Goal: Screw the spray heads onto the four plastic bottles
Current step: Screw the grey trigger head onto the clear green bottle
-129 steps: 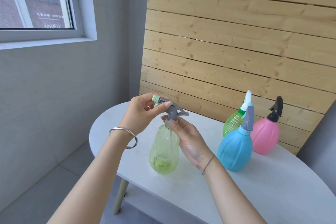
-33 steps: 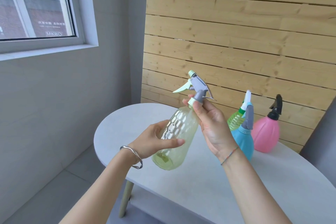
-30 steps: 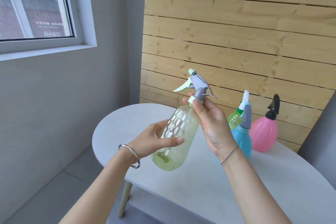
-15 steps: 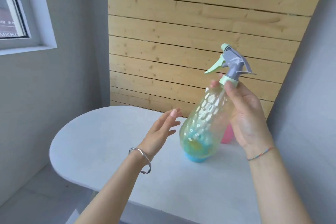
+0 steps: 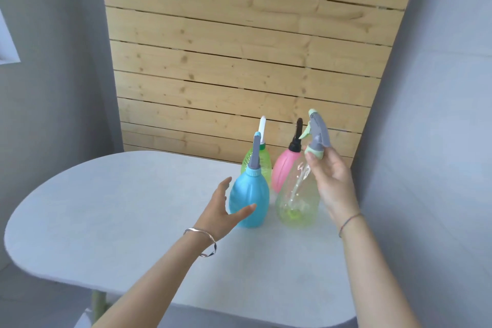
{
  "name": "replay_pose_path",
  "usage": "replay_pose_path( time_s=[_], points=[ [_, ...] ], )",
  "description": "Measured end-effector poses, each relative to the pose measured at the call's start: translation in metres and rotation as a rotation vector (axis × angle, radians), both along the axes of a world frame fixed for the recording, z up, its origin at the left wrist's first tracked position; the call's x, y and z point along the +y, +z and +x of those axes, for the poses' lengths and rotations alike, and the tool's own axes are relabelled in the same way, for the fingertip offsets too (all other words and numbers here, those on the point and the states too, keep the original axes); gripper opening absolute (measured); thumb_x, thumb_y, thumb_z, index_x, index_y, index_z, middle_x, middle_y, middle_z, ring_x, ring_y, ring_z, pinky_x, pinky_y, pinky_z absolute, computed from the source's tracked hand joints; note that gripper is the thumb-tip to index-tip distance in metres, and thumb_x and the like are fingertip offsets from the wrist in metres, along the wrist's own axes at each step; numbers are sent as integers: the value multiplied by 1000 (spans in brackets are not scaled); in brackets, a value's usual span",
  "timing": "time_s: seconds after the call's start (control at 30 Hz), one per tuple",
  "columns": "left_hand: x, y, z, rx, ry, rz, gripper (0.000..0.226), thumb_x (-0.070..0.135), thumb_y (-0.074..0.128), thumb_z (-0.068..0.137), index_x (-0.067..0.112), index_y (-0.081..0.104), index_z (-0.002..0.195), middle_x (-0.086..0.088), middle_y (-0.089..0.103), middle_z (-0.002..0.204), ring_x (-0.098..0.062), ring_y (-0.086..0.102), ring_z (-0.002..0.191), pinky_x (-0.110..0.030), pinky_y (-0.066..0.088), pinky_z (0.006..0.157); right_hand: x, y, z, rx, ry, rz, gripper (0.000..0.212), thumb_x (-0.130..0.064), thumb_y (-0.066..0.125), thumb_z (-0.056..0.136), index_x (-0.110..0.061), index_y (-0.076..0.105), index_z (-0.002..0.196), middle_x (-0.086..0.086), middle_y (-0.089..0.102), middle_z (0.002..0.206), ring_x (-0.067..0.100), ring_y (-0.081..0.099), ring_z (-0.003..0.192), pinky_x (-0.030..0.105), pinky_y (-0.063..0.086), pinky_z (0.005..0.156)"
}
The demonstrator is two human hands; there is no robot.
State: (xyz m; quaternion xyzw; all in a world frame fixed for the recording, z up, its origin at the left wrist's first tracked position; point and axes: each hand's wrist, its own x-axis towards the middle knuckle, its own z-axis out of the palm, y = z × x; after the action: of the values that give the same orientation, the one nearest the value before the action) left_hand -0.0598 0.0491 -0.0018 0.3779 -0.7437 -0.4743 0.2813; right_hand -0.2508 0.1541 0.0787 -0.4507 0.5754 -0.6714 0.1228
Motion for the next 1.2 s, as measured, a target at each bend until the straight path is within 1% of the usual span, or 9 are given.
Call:
replay_pose_path(
  time_s=[0.07,0.17,0.37,0.47,0.5,0.57,0.67,0.8,1.2],
  points=[
    [0,-4,-4,-38,-11,-18,92,47,71,76,27,16,146,4,27,153,-21,36,136,-38,35,111,-4,-18,-3,0,-24,59,19,-33,62,88,-32,64,107,-7,70,108,13,63,106,38,46,101],
    [0,-6,-11,-39,-18,-34,90,43,71,77,25,17,146,1,31,150,-23,40,133,-41,36,111,-7,-35,-2,-20,-21,121,27,-34,63,88,-27,62,114,1,69,116,22,62,112,44,44,105],
    [-2,-6,-16,-36,-4,-73,87,38,72,78,24,18,146,-1,37,147,-25,43,131,-45,39,108,-12,-38,2,-19,-40,133,28,-31,65,87,-23,60,113,1,69,111,20,64,107,36,48,98],
    [-3,-6,-16,-29,5,-74,86,37,71,79,24,19,146,-2,38,147,-26,44,130,-46,40,107,-14,-41,3,-20,-40,166,36,-28,70,84,-22,58,117,-5,68,110,11,62,105,15,48,87],
    [-3,-6,-17,-27,7,-73,85,37,71,79,24,20,146,-2,38,147,-27,44,130,-46,41,106,-13,-42,4,-28,-44,186,38,-27,71,82,-22,58,117,-8,68,106,10,61,103,14,48,86],
    [-3,-6,-17,-31,12,-76,85,37,71,79,25,21,145,-2,39,146,-27,45,129,-46,41,106,-13,-43,7,-51,-56,212,36,-26,73,81,-19,60,113,-5,67,100,16,62,101,29,49,91],
    [-3,-7,-17,-32,14,-78,84,38,72,78,25,22,144,-1,41,145,-27,46,128,-46,43,105,-16,-43,14,-64,-111,205,35,-25,74,79,-18,61,111,6,67,110,23,60,109,40,48,98],
    [-2,-6,-17,-33,16,-77,83,38,72,78,26,22,144,-1,42,144,-26,46,127,-46,44,104,-20,-43,23,-85,-171,172,39,-24,76,77,-16,60,112,11,65,116,23,58,113,42,46,101],
    [-7,-10,-17,-24,24,-44,88,40,73,77,26,19,145,-4,38,148,-27,45,129,-45,43,106,-20,-46,24,-108,-182,171,46,-23,76,77,-14,56,118,9,66,118,23,57,115,38,46,100]
  ],
)
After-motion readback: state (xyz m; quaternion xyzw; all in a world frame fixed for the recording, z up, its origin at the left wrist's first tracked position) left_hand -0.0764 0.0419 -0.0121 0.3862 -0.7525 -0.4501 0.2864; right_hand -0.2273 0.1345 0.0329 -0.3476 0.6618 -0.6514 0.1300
